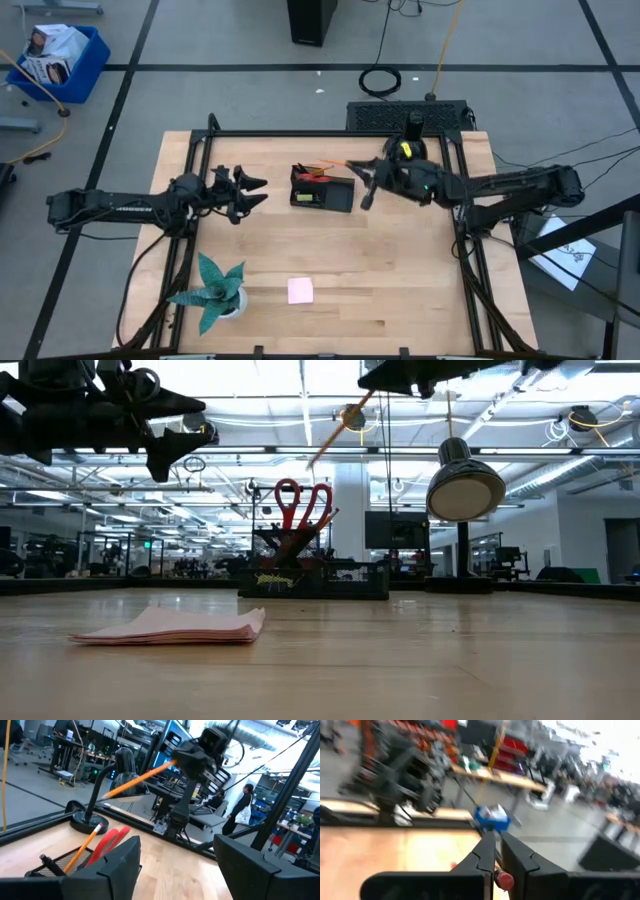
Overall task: Pick and place office supplies into organizer
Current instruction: Put the orange pencil into the black desk organizer
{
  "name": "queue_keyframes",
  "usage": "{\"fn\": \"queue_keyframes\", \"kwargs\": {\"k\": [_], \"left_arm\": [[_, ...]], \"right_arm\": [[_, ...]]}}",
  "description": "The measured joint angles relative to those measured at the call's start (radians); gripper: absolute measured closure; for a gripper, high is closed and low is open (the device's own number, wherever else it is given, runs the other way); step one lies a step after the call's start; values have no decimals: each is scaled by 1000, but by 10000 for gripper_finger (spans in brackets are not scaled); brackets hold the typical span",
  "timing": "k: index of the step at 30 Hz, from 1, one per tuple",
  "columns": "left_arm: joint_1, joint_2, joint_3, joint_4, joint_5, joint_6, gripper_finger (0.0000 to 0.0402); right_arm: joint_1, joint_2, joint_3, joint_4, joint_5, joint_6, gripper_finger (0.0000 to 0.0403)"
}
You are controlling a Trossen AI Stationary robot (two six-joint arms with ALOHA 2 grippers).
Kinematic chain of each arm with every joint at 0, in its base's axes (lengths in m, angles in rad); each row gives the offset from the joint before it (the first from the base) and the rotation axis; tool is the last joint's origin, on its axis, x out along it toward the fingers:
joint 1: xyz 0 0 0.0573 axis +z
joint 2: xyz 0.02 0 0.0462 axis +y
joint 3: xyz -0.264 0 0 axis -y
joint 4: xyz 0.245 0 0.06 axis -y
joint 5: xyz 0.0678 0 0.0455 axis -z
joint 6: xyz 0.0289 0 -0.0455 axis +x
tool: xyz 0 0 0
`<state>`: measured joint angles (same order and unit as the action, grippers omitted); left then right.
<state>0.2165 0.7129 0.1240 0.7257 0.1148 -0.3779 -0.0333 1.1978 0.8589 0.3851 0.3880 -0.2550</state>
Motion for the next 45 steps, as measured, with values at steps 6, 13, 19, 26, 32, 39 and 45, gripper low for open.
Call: {"fn": "queue_keyframes", "kwargs": {"k": [6,13,19,26,32,39,45], "left_arm": [[-1,0,0,-15,5,0,146],[-1,0,0,-25,5,3,146],[-1,0,0,-27,6,3,146],[-1,0,0,-26,9,0,146],[-2,0,0,-26,15,0,146],[-2,0,0,-27,15,-1,146],[-3,0,0,-27,15,0,146]], "right_arm": [[-106,11,118,-203,-150,96,391],[-208,65,214,-275,-313,149,391],[-251,193,288,-297,-390,165,391],[-261,310,370,-386,-394,156,391],[-286,361,446,-499,-401,142,391],[-345,376,481,-513,-546,182,391],[-358,420,479,-560,-576,188,391]]}}
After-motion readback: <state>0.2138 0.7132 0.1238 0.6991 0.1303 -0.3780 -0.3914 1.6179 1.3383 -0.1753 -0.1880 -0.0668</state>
